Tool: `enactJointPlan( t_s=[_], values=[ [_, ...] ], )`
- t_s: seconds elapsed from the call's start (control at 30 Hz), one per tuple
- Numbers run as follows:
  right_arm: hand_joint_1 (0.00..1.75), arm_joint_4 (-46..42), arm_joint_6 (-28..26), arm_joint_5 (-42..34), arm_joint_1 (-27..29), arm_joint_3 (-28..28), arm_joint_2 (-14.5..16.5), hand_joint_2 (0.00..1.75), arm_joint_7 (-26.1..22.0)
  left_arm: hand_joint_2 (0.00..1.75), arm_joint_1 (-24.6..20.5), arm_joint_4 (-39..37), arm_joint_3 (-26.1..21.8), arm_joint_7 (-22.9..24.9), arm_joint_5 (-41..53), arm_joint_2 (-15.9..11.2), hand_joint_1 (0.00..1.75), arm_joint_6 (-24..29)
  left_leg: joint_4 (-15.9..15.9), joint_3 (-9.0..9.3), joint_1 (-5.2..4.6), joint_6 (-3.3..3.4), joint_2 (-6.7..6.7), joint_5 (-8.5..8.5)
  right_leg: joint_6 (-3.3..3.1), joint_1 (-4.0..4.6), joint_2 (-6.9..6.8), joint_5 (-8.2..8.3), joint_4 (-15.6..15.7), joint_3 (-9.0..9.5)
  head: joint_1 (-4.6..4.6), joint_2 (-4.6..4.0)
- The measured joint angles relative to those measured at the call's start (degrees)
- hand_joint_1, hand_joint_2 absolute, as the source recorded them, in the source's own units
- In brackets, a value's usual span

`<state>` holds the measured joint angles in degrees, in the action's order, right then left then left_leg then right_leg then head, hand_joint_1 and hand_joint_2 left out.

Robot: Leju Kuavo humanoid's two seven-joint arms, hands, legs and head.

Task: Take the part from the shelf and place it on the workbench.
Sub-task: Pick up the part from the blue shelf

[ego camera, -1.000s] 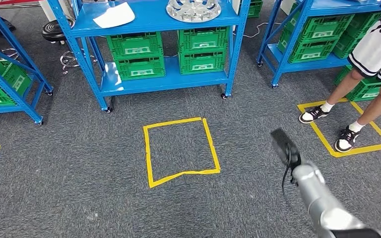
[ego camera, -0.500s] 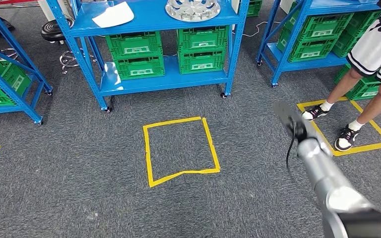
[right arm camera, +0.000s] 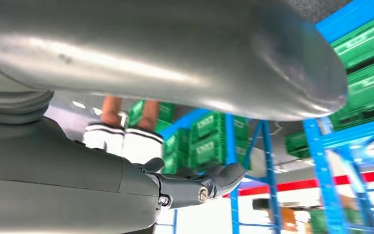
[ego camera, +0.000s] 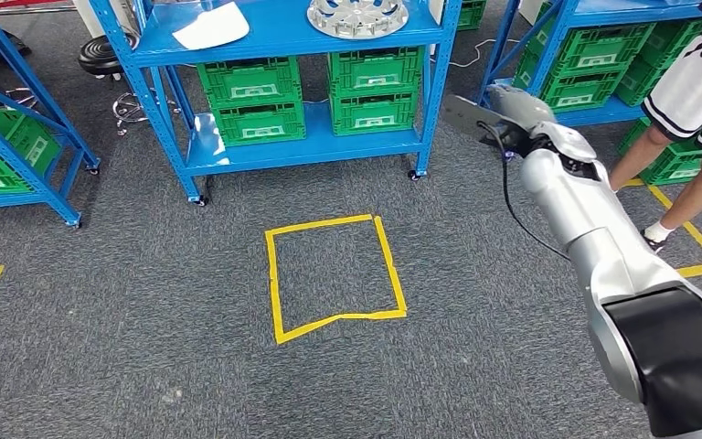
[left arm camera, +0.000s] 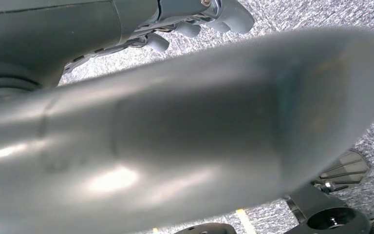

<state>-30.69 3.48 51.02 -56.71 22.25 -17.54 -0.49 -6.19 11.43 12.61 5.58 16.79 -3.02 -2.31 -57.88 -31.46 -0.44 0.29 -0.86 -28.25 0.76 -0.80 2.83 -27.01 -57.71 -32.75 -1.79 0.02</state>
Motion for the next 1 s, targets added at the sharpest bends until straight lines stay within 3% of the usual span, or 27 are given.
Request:
enactJointPlan(
  t_s=[0.4,0.53,0.6,0.67,0.7,0.73,0.77,0.83,0.87,0.9,1.0],
  values=[
    [0.0,-0.76,0.5,-1.85,-0.64,4.73,0.55,0.0,-0.8,0.0,0.22,-0.02,0.0,0.31,0.37,-0.33,0.0,0.08,-0.43,-0.25,-0.26,0.19,-0.12,-0.1,0.24,-0.27,-0.06,0.15,0.14,-0.07,0.0,0.0],
    [0.0,-1.02,0.49,-2.11,-0.72,5.17,0.47,0.0,-0.85,0.0,0.18,0.04,0.0,0.01,0.37,-0.4,0.0,0.15,0.25,0.01,0.1,0.85,0.17,0.31,0.73,-0.19,-0.43,0.0,-0.09,-0.27,-0.04,0.0],
    [0.0,-1.22,0.49,-2.3,-1.01,5.32,0.41,0.0,-0.87,0.0,0.16,0.11,0.0,-0.07,0.38,-0.39,0.0,0.17,0.86,0.23,0.49,1.35,0.57,0.63,0.97,-0.12,-1.48,-1.99,-4.06,-2.38,-0.22,0.0],
    [0.0,-1.25,0.5,-2.65,-1.11,5.63,0.36,0.0,-0.84,0.0,0.19,0.14,0.0,-0.12,0.39,-0.4,0.0,0.19,0.85,0.18,0.52,1.54,0.96,0.54,1.19,-0.2,-2.03,-4.96,-11.7,-6.6,-0.34,0.0],
    [0.0,-1.25,0.51,-2.87,-0.96,5.8,0.29,0.0,-0.8,0.0,0.21,0.14,0.0,-0.11,0.4,-0.4,0.0,0.19,0.78,0.18,0.55,1.49,1.1,0.44,1.31,-0.29,-2.09,-5.61,-14.72,-8.43,-0.33,0.0],
    [0.0,-1.25,0.51,-3.11,-0.77,5.97,0.21,0.0,-0.76,0.0,0.22,0.14,0.0,-0.11,0.42,-0.39,0.0,0.19,0.65,0.21,0.62,1.35,1.21,0.27,1.42,-0.4,-2.15,-5.22,-15.92,-9.43,-0.34,0.0],
    [0.0,-1.27,0.51,-3.34,-0.63,6.11,0.11,0.0,-0.75,0.0,0.22,0.14,0.0,-0.1,0.45,-0.37,0.0,0.19,0.46,0.29,0.75,1.12,1.28,0.03,1.52,-0.54,-2.26,-3.71,-14.76,-9.24,-0.34,0.0],
    [0.0,-1.42,0.5,-3.69,-0.53,6.28,-0.13,0.0,-0.76,0.0,0.2,0.15,0.0,-0.1,0.58,-0.34,0.0,0.19,-0.15,0.44,1.03,0.46,1.37,-0.69,1.79,-0.79,-2.83,0.31,-7.79,-6.31,-0.36,0.0],
    [0.0,-1.51,0.52,-3.86,-0.56,6.36,-0.25,0.0,-0.77,0.0,0.17,0.16,0.0,-0.09,0.65,-0.39,0.0,0.19,-0.58,0.38,1.03,0.03,1.4,-1.1,1.67,-0.73,-3.01,1.45,-4.56,-4.9,-0.41,0.0],
    [0.0,-1.59,0.54,-4.01,-0.5,6.45,-0.36,0.0,-0.77,0.0,0.15,0.17,0.0,-0.07,0.69,-0.46,0.0,0.19,-0.84,0.3,0.97,-0.4,1.42,-1.4,1.39,-0.65,-3.12,1.84,-2.58,-4.06,-0.42,0.0],
    [0.0,-1.74,0.6,-4.36,-0.21,6.77,-0.74,0.0,-0.78,0.0,0.12,0.2,0.0,0.03,0.73,-0.55,0.0,0.19,-0.69,0.39,0.88,-1.46,1.54,-1.77,-0.1,-0.37,-2.79,1.28,-1.84,-3.89,-0.34,0.0]
  ],
)
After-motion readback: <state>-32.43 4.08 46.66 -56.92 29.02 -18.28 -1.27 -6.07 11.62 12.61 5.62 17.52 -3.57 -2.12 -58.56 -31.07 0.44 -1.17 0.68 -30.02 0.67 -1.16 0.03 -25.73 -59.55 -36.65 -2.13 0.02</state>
